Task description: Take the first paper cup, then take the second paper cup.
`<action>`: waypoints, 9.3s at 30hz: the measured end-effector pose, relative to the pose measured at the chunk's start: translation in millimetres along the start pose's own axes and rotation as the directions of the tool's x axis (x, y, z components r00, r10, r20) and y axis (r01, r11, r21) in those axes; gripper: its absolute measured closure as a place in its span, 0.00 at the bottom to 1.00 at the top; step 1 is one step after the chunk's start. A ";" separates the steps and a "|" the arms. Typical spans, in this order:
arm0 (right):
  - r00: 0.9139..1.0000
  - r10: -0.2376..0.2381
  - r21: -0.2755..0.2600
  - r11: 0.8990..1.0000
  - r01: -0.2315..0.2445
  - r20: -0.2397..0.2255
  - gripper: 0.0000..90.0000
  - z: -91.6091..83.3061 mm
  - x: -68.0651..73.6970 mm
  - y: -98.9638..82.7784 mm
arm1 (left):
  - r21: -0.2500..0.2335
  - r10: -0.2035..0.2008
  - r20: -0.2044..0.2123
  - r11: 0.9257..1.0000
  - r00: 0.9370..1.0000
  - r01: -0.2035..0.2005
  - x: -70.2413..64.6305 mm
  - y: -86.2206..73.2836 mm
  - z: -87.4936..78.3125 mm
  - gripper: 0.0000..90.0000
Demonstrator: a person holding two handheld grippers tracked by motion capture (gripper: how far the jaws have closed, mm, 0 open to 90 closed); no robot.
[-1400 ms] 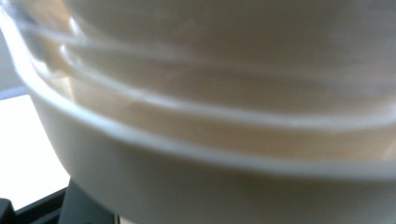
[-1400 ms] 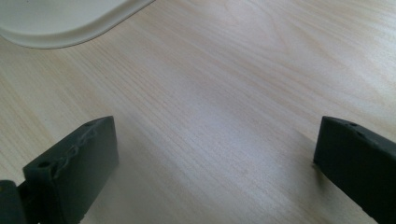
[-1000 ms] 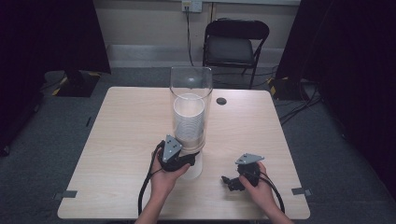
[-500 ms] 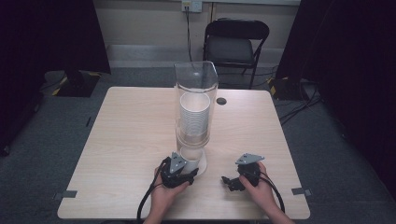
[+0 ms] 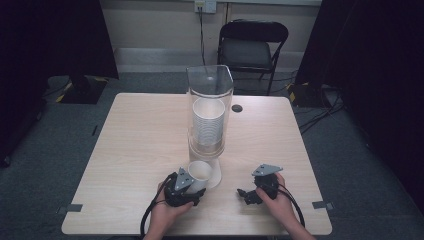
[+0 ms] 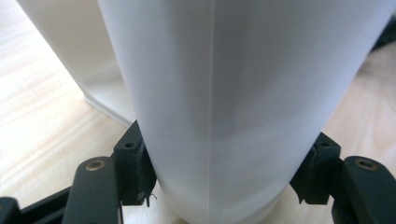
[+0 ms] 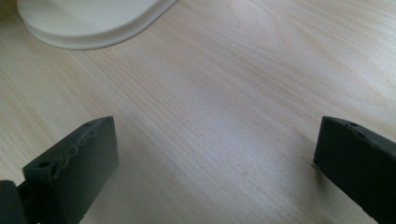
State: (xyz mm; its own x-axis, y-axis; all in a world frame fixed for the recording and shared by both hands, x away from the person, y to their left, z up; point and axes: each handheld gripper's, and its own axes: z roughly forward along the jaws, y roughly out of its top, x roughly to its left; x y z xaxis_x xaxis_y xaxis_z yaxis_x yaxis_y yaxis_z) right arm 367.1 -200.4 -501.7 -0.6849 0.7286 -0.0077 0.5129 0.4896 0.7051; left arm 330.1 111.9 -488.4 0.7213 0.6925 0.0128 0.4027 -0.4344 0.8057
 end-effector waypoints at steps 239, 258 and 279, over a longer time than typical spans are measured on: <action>0.994 -0.088 -0.069 0.994 0.083 -0.070 0.24 23.1 9.3 30.5 | 0.108 -0.101 -0.113 0.988 0.988 0.113 63.1 -52.6 -47.8 0.13; 0.992 -0.062 -0.084 0.995 0.053 -0.112 0.17 -14.8 -10.5 16.0 | 0.107 -0.105 -0.114 0.987 0.988 0.117 62.7 -52.7 -47.7 0.13; 0.997 -0.019 -0.093 0.996 0.012 -0.081 0.17 -42.2 -34.1 -8.4 | 0.107 -0.105 -0.114 0.987 0.988 0.117 62.8 -52.7 -47.7 0.13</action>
State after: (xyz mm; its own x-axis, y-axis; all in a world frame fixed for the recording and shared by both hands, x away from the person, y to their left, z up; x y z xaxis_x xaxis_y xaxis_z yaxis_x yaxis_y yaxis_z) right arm 364.3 -249.6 -477.5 -0.7345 0.6777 0.0362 0.4547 0.4518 0.7676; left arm 327.3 205.7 -501.8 0.6061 0.7954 -0.0048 0.5426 -0.4091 0.7336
